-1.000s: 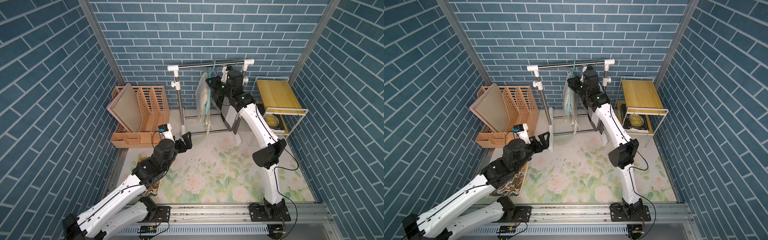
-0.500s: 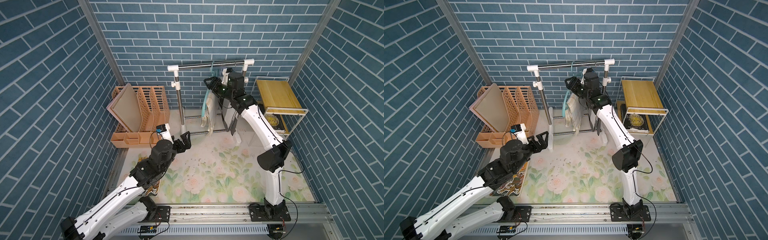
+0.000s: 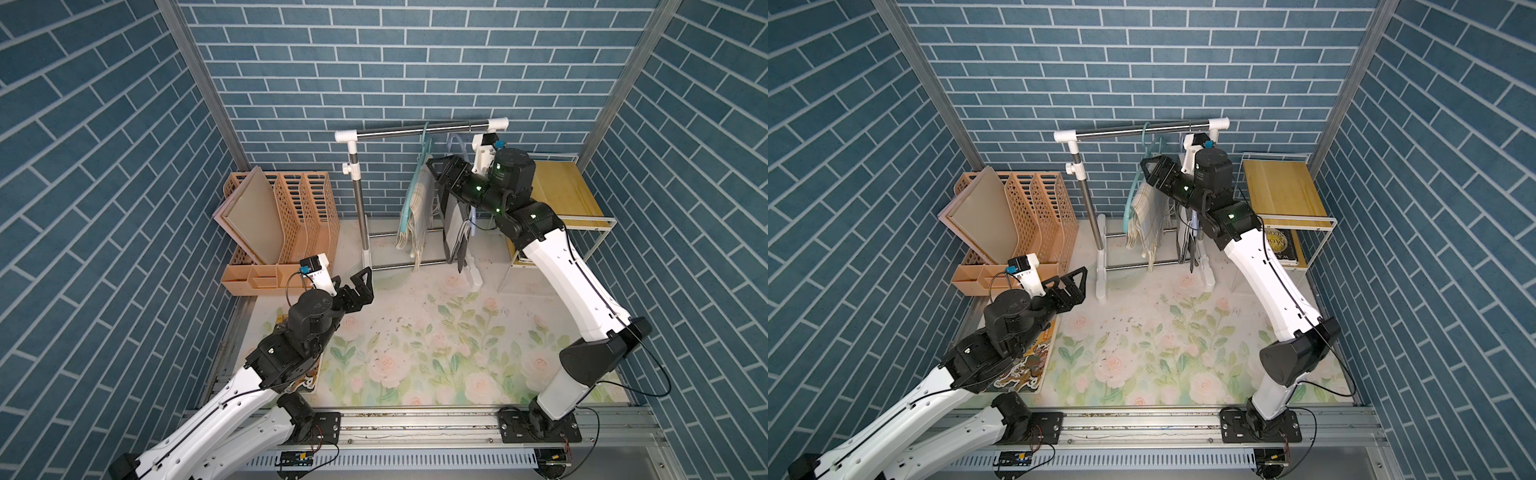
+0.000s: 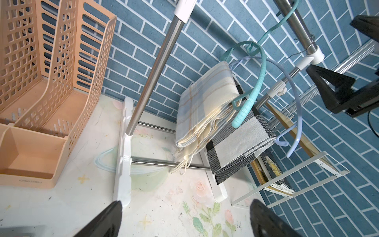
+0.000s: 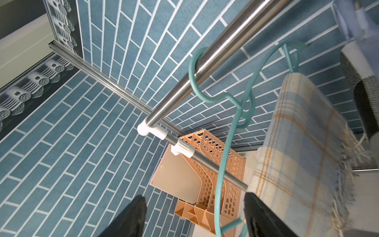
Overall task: Hang the scarf on the hanger
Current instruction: Reset both arms
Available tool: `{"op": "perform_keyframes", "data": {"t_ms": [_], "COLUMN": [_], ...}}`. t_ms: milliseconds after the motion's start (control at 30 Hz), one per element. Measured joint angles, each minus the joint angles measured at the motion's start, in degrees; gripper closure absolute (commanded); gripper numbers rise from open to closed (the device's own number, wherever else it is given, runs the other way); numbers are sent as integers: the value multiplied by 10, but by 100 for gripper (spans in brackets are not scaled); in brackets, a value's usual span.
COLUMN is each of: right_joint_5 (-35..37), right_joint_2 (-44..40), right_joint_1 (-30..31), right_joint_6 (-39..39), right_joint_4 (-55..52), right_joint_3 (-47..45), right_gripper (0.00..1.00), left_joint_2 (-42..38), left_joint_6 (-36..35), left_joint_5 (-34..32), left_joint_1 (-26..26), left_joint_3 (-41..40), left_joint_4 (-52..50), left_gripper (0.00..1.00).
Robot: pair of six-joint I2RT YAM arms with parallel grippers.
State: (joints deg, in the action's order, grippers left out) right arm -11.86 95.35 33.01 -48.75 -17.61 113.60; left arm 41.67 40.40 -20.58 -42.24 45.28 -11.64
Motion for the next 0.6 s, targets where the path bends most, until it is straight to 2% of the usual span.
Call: {"op": "perform_keyframes", "data": {"t_ms": [100, 200, 267, 300, 400, 467, 533, 600], "right_joint_5": [-5, -8, -5, 0, 57, 119, 165, 200], "right_joint_2": [-49, -128, -200, -239, -375, -480, -573, -627], "right_joint_1": [4, 10, 16, 19, 28, 29, 28, 27], "right_joint_6": [18, 50, 83, 100, 137, 142, 160, 182], "right_joint_4": [1, 10, 24, 34, 85, 146, 232, 326], "right_joint_3": [-55, -150, -237, -283, -455, -608, -770, -907], "right_gripper": [20, 11, 1, 0, 0, 0, 0, 0], "left_joint_2": [-16, -37, -45, -47, -43, -38, -39, -45], "left_joint_6": [0, 0, 0, 1, 3, 3, 2, -16], "left_joint_5": [-10, -31, -52, -65, -113, -152, -191, -227], "left_joint_1": [0, 0, 0, 0, 0, 0, 0, 1], "left_joint_3": [-4, -14, -20, -22, -31, -50, -85, -136], "left_joint_4": [-13, -23, -35, -42, -51, -46, -25, 16], "left_gripper": [0, 0, 0, 0, 0, 0, 0, 0]}}
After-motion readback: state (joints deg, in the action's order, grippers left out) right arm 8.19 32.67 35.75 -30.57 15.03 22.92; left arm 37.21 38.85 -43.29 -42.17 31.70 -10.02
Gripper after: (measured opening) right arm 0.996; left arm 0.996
